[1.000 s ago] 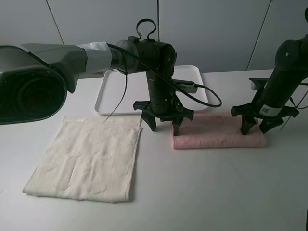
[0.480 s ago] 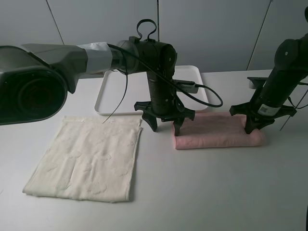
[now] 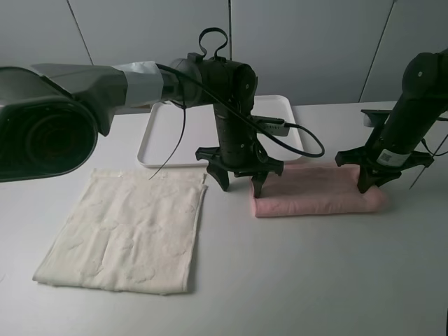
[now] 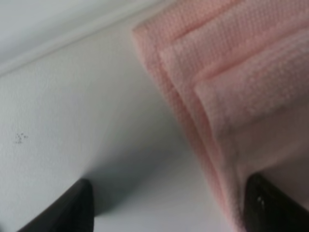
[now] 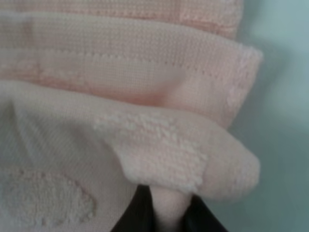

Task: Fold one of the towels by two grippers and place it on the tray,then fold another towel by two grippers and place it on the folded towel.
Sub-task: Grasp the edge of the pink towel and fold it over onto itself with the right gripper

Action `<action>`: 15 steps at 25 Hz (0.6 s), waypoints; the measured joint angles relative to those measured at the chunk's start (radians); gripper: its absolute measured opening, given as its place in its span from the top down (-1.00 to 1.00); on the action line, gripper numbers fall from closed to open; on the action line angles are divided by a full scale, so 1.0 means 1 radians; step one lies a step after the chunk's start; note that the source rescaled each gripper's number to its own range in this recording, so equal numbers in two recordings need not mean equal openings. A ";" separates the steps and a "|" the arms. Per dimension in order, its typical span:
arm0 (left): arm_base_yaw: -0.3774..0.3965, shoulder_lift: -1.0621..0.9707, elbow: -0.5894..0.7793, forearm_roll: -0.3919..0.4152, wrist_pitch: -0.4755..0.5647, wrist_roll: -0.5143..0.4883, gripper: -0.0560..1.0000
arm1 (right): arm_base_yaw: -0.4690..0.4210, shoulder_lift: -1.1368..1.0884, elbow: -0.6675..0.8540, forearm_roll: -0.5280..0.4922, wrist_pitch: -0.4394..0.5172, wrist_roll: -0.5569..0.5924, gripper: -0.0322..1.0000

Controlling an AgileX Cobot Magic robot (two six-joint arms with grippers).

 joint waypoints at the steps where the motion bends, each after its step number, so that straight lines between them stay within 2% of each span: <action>1: 0.000 0.000 0.000 0.000 0.000 0.002 -0.66 | 0.000 -0.014 0.002 0.002 0.003 0.000 0.80; 8: 0.000 0.000 0.000 0.004 0.000 0.023 -0.66 | 0.000 -0.113 0.002 0.105 0.062 -0.033 0.80; 15: 0.000 0.000 0.000 0.008 0.006 0.030 -0.66 | -0.002 -0.126 0.002 0.349 0.160 -0.186 0.80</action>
